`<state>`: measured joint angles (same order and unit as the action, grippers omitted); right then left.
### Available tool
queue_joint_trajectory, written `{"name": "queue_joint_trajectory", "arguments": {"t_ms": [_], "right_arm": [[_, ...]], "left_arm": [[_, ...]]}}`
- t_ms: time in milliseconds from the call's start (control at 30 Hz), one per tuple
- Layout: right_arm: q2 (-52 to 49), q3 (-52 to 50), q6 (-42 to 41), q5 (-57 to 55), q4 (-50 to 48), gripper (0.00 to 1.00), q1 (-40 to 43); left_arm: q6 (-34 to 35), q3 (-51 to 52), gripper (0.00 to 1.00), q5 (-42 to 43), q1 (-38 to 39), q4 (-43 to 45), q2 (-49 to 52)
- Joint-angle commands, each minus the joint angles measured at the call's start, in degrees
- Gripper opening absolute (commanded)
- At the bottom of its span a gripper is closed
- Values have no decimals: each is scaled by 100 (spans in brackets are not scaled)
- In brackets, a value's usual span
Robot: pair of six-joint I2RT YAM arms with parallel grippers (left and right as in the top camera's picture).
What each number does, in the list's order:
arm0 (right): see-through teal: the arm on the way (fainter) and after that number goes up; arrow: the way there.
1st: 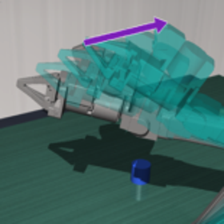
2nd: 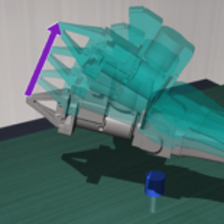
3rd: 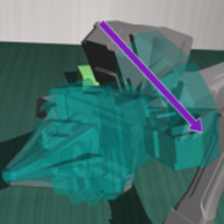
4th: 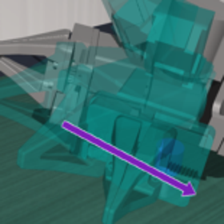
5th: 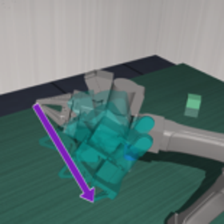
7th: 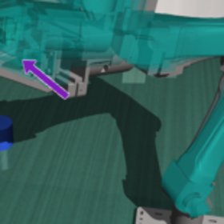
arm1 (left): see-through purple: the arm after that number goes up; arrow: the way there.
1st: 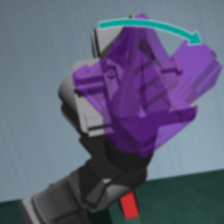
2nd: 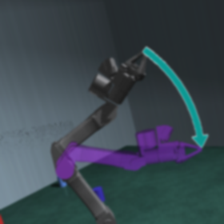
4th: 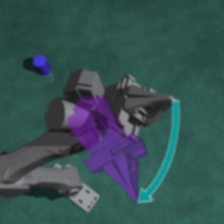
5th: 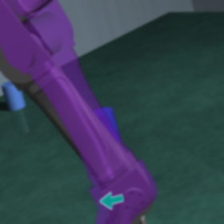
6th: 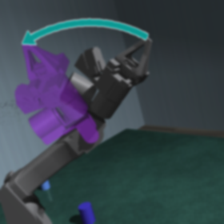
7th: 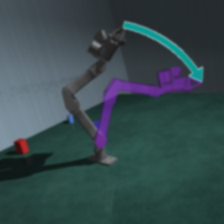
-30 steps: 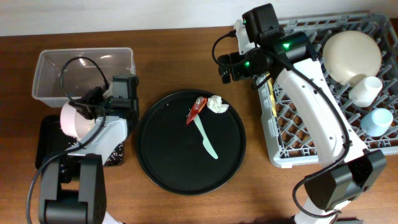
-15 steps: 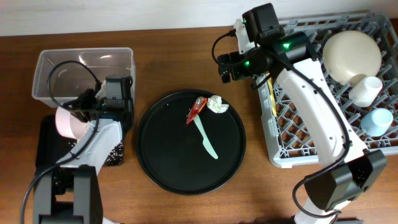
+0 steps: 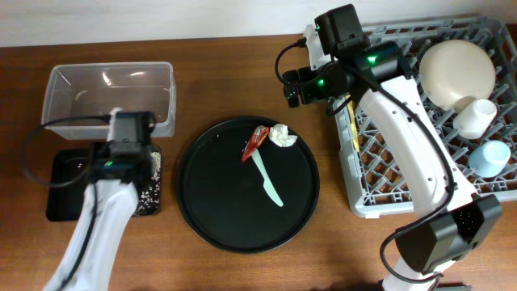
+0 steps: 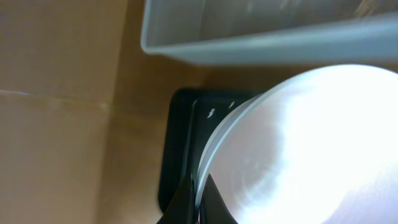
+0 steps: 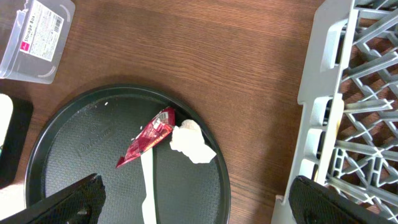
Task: Sort waste into correct bins and load items into the dishwasher rack
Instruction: 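Set the empty pink bowl back on the round tray with the left gripper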
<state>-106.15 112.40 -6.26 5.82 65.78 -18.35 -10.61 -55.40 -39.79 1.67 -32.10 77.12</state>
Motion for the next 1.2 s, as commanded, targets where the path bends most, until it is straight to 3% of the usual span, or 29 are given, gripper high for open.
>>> {"name": "queue_joint_trajectory", "arguments": {"t_ms": [0,167,500,767,800,900,967,1067,1133,1167], "right_arm": [[85,107,-66,-50,-15,98,4],[85,107,-66,-50,-15,98,4],[85,107,-68,-48,-26,98,4],[85,107,-68,-46,50,98,4],[85,107,-68,-44,94,98,4],[68,92,-61,-48,203,98,4],[55,17,-20,-48,264,98,4],[20,-240,-17,79,337,100,-2],[-26,-463,153,490,400,90,-35],[-44,-625,332,780,382,80,-63]], "left_arm": [[413,-225,0,1812,-35,59,-828],[669,-212,0,3622,-22,-22,-962],[1233,-201,0,4229,730,-289,553],[1257,-201,1,4321,1484,-208,1751],[1257,-201,4,4321,1515,-186,1853],[1257,-203,30,4319,1456,-181,1971],[1259,-267,77,4308,1344,-186,1902],[1257,-595,94,4304,1169,-400,1738],[1255,-874,98,4304,1073,-640,1565],[1255,-1005,99,4301,1021,-750,1473]]}}
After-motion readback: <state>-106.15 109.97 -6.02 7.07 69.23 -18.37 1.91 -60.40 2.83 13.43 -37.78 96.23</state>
